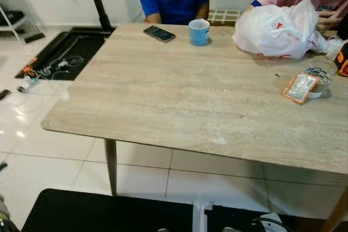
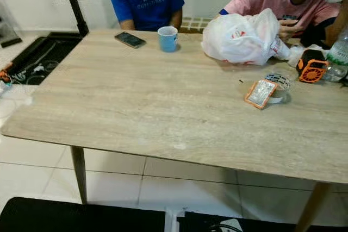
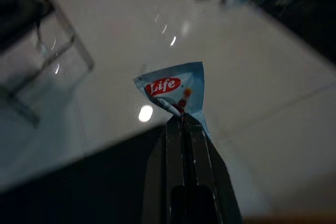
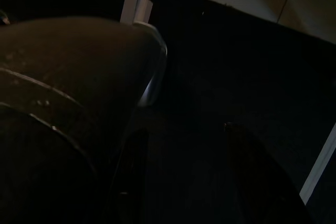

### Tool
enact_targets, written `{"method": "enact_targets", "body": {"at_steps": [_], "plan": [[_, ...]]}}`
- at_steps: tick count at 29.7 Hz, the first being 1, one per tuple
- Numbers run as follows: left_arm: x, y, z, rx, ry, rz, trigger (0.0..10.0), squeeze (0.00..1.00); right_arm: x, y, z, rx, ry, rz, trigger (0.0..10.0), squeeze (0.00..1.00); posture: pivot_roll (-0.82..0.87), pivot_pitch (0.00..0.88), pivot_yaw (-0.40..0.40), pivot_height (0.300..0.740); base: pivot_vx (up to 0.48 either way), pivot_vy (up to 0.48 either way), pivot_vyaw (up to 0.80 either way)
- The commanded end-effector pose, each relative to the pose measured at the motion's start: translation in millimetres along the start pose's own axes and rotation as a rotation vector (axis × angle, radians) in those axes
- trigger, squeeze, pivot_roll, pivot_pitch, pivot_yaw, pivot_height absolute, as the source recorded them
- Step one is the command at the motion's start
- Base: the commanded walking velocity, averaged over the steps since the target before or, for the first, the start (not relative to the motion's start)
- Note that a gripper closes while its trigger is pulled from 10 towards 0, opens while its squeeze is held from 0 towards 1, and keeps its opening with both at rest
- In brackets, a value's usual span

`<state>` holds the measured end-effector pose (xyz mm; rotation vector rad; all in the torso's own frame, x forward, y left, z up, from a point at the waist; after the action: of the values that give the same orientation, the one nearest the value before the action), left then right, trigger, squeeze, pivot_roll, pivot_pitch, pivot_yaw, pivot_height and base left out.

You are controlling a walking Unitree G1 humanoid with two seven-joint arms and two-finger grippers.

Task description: Restocking fridge

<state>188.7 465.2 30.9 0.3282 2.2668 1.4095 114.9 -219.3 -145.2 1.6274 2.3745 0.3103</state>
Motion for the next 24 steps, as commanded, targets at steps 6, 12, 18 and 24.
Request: {"method": "enact_targets", "body": {"at_steps": [6,12,18,24], "plan": [[29.6,-80.6,-26.2,0.237,0.090,0.025,10.0,0.00,4.3,3.3,1.0,-0.012,0.016,-0.003,10.0,0.00,-0.07,0.013,0.077,0.740,0.000,0.000,0.00],[40.5,-129.7,-51.5,0.385,0.088,0.061,10.0,0.00,0.9,1.3,0.1,-0.006,0.011,-0.013,10.0,0.00,-0.07,0.010,0.070,0.740,0.000,0.000,0.00],[43.3,-168.1,-75.9,0.507,0.074,0.092,10.0,0.00,-0.1,1.2,0.0,0.003,0.009,-0.031,10.0,0.00,-0.06,0.008,0.062,0.740,0.000,0.000,0.00],[39.8,-209.6,-107.6,0.668,0.008,0.179,10.0,0.00,-1.7,1.9,0.3,0.016,-0.001,-0.054,10.0,0.00,-0.06,0.000,0.055,0.740,0.000,0.000,0.00]]}}
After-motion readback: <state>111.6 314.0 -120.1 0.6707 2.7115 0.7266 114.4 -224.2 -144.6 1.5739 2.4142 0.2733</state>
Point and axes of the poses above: a point about 5 cm out from each wrist's last joint towards the gripper, its own z axis pointing out of the wrist towards the gripper, its own y axis along the axis of the wrist's last joint, x = y × z, the point moved 4 cm from there along z, pointing out of the wrist towards the gripper, and after that the axes turned 11 degrees about -z, right-handed, at the moved point
